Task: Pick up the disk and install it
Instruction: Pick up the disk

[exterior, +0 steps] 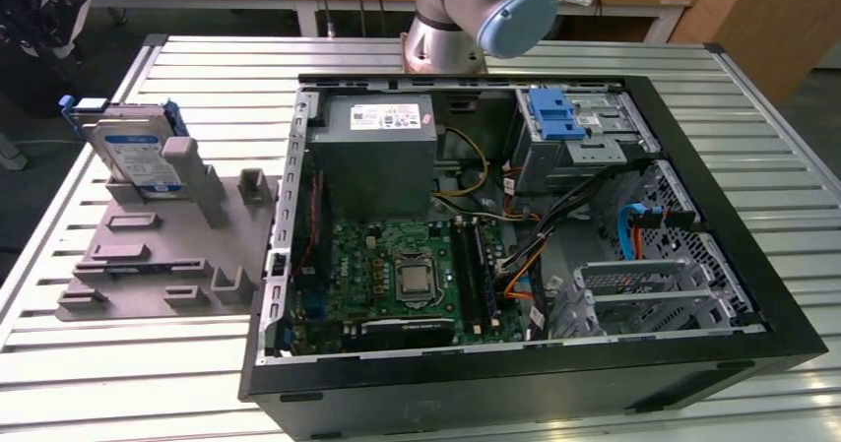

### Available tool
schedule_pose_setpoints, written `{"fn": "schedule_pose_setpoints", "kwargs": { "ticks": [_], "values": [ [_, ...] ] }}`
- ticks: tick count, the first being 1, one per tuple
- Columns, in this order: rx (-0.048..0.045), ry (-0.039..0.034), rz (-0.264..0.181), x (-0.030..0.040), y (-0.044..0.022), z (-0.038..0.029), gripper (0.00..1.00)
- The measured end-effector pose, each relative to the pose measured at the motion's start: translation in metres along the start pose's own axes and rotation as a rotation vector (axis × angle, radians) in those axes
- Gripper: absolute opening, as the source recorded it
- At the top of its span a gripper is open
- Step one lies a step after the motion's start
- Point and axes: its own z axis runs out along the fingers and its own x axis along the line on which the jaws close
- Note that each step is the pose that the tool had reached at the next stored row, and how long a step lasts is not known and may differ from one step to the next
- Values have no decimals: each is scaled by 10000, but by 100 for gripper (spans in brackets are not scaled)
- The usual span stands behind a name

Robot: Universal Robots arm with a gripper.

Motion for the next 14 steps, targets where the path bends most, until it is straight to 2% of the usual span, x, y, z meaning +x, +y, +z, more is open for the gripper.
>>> {"fn": "schedule_pose_setpoints", "kwargs": {
  "ticks": [5, 14],
  "values": [
    [1, 6, -149, 0, 0, 0, 11],
    [6, 32, -822, 1, 0, 0, 11]
  ]
}}
